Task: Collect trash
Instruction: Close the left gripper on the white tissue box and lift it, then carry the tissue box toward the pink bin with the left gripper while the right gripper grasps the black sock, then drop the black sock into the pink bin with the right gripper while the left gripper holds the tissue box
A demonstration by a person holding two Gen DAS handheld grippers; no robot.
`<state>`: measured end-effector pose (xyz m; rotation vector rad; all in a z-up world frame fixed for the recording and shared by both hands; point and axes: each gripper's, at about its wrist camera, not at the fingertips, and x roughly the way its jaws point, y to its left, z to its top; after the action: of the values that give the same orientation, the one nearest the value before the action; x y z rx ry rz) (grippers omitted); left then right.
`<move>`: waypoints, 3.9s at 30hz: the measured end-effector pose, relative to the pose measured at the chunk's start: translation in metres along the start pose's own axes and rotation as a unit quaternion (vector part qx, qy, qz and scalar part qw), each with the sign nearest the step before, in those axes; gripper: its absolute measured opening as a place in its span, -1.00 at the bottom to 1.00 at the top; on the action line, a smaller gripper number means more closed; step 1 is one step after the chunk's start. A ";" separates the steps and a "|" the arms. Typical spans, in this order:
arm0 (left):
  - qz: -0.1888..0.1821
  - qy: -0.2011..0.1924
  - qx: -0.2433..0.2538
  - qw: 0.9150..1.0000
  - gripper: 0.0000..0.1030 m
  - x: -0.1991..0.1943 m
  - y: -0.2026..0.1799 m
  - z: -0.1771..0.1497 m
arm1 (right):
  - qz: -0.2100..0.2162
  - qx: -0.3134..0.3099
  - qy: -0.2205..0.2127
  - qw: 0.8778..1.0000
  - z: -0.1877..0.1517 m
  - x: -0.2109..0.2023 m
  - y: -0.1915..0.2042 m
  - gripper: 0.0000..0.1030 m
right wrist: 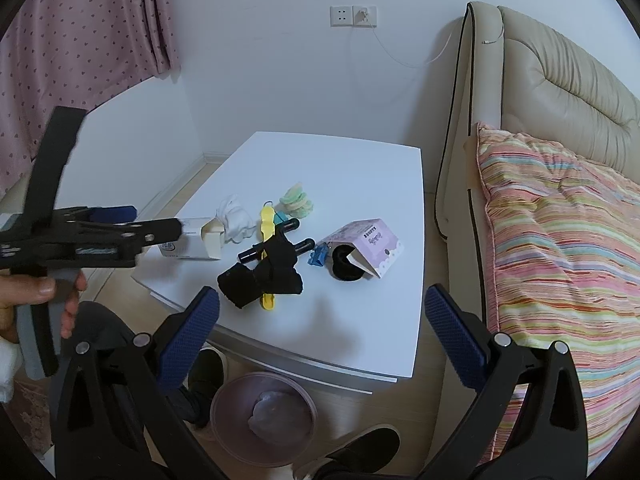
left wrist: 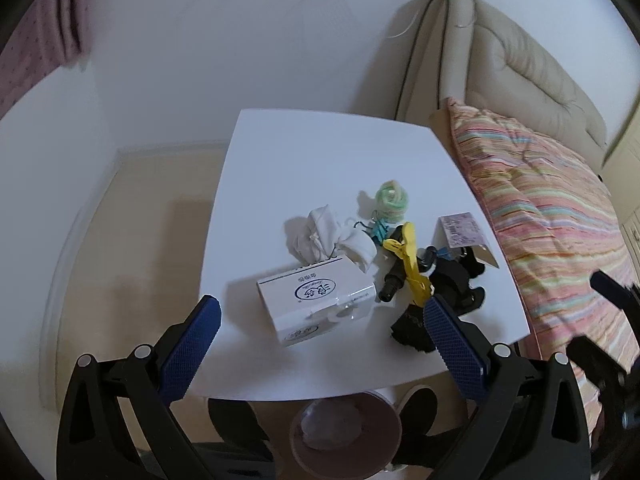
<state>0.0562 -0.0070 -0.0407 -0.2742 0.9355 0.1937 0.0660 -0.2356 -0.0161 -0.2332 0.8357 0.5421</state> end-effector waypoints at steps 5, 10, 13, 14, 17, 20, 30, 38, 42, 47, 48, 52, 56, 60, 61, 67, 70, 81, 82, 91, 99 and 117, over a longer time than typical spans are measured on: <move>0.024 0.015 -0.034 0.999 0.89 0.022 0.002 -0.001 | 0.003 0.002 0.001 1.000 -0.002 0.002 -0.001 0.94; 0.052 0.022 -0.045 0.997 0.89 0.035 0.002 -0.005 | 0.003 0.004 0.004 1.000 -0.004 0.003 -0.003 0.94; 0.059 0.018 -0.047 0.997 0.89 0.038 0.002 -0.005 | 0.003 0.006 0.005 1.000 -0.004 0.004 -0.005 0.94; 0.060 0.017 -0.048 0.997 0.87 0.038 0.003 -0.004 | 0.003 0.006 0.005 1.000 -0.005 0.004 -0.005 0.94; 0.057 0.017 -0.049 0.997 0.57 0.038 0.004 -0.004 | 0.004 0.007 0.007 1.000 -0.006 0.005 -0.005 0.94; 0.052 0.020 -0.049 0.997 0.26 0.037 0.006 -0.004 | 0.004 0.007 0.008 1.000 -0.006 0.006 -0.005 0.94; 0.025 -0.010 -0.015 1.000 0.21 0.020 0.012 -0.007 | 0.007 0.005 0.013 1.000 -0.006 0.010 -0.004 0.94; 0.001 -0.046 0.048 0.998 0.21 -0.009 0.012 -0.011 | 0.013 -0.009 0.021 1.000 0.001 0.018 0.001 0.94; -0.012 -0.058 0.072 0.996 0.21 -0.023 0.012 -0.011 | 0.018 -0.026 0.032 0.999 0.007 0.028 0.006 0.94; -0.031 -0.065 0.088 0.994 0.21 -0.035 0.009 -0.012 | 0.027 -0.044 0.055 0.997 0.013 0.049 0.013 0.94; -0.034 -0.065 0.089 0.993 0.21 -0.036 0.009 -0.013 | 0.029 -0.047 0.059 0.997 0.015 0.054 0.014 0.94; -0.045 -0.067 0.098 0.992 0.21 -0.040 0.009 -0.017 | 0.036 -0.057 0.076 0.995 0.018 0.072 0.019 0.94; -0.051 -0.066 0.101 0.991 0.21 -0.040 0.012 -0.020 | 0.045 -0.061 0.096 0.993 0.018 0.085 0.022 0.47; -0.057 -0.063 0.101 0.991 0.21 -0.039 0.016 -0.023 | 0.043 -0.064 0.107 0.991 0.017 0.095 0.024 0.13; -0.058 -0.061 0.100 0.991 0.21 -0.038 0.017 -0.024 | 0.043 -0.065 0.108 0.991 0.017 0.096 0.024 0.06; -0.064 -0.056 0.095 0.992 0.21 -0.035 0.018 -0.028 | 0.056 -0.063 0.113 0.990 0.016 0.101 0.024 -0.48; -0.065 -0.053 0.096 0.992 0.21 -0.033 0.018 -0.029 | 0.059 -0.062 0.111 0.990 0.016 0.102 0.024 -0.63; -0.072 -0.052 0.100 0.991 0.21 -0.035 0.015 -0.029 | 0.072 -0.053 0.091 0.992 0.017 0.089 0.023 -0.73; -0.072 -0.052 0.101 0.991 0.21 -0.035 0.015 -0.029 | 0.072 -0.052 0.088 0.992 0.019 0.087 0.023 -0.73; -0.077 -0.051 0.112 0.989 0.21 -0.040 0.008 -0.031 | 0.073 -0.051 0.063 0.994 0.031 0.064 0.022 -0.74; -0.083 -0.052 0.131 0.987 0.21 -0.052 0.005 -0.038 | 0.078 -0.052 0.041 0.995 0.024 0.028 0.023 -0.74; -0.095 -0.040 0.145 0.984 0.21 -0.068 -0.002 -0.076 | 0.104 -0.065 0.061 0.991 -0.048 -0.010 0.048 -0.73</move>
<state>-0.0410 -0.0358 -0.0277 -0.0855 0.8401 -0.1074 0.0041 -0.2184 -0.0400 -0.3030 0.9499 0.7860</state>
